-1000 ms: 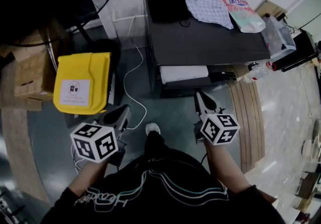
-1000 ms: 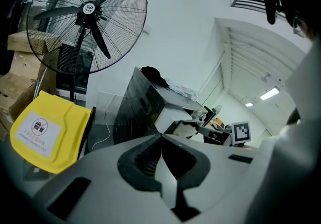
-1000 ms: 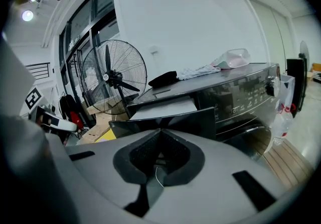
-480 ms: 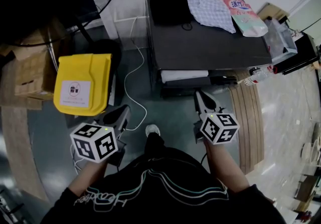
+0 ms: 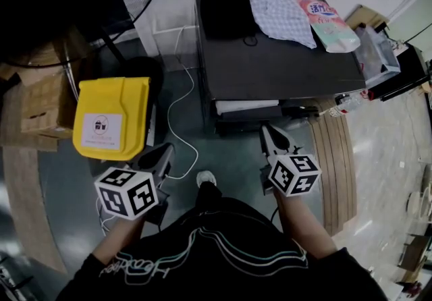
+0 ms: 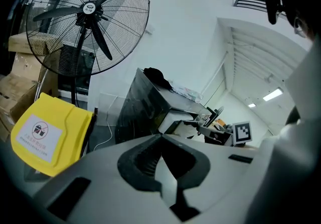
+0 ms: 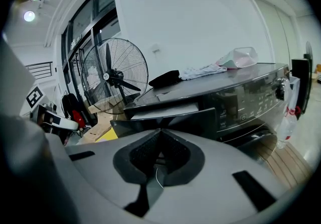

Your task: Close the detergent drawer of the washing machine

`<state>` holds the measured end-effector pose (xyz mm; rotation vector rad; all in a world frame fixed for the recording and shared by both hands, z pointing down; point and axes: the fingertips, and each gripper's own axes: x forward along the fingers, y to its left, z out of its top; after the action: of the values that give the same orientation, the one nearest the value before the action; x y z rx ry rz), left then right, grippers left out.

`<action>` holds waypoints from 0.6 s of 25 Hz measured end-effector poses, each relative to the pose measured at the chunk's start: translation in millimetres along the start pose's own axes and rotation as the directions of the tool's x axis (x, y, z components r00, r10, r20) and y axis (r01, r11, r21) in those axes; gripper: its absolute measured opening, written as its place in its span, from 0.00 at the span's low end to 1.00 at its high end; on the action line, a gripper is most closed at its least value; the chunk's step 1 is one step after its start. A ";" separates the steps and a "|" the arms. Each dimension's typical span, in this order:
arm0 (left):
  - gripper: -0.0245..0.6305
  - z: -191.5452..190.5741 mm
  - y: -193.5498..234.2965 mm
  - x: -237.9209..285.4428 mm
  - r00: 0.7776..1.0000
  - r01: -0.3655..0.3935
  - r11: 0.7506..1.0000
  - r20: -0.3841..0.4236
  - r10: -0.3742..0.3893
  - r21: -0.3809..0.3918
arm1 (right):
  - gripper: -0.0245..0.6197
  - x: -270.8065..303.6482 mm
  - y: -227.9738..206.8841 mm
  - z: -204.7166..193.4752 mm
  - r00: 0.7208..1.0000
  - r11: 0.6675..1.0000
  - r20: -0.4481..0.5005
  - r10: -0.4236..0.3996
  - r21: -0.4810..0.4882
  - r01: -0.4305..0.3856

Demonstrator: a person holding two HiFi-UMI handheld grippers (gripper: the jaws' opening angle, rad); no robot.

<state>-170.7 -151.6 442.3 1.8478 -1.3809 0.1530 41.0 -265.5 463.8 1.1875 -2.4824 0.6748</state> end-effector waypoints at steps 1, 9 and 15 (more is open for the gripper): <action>0.08 0.5 -0.2 0.8 1.000 0.000 1.000 -0.001 0.000 0.000 | 0.08 0.1 -0.1 0.3 1.000 1.000 -0.003 0.001 -0.001 -0.001; 0.08 2.8 -3.6 6.2 1.000 0.003 1.000 -0.003 -0.003 -0.001 | 0.08 -0.7 -0.7 1.4 1.000 1.000 -0.002 0.008 -0.001 -0.008; 0.08 5.4 -2.5 7.9 1.000 -0.001 1.000 -0.001 0.001 -0.002 | 0.08 -0.5 -1.4 1.9 1.000 1.000 0.000 0.010 -0.002 -0.010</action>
<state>-167.4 -160.8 441.6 1.8452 -1.3810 0.1537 42.3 -266.9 462.3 1.1751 -2.4898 0.6755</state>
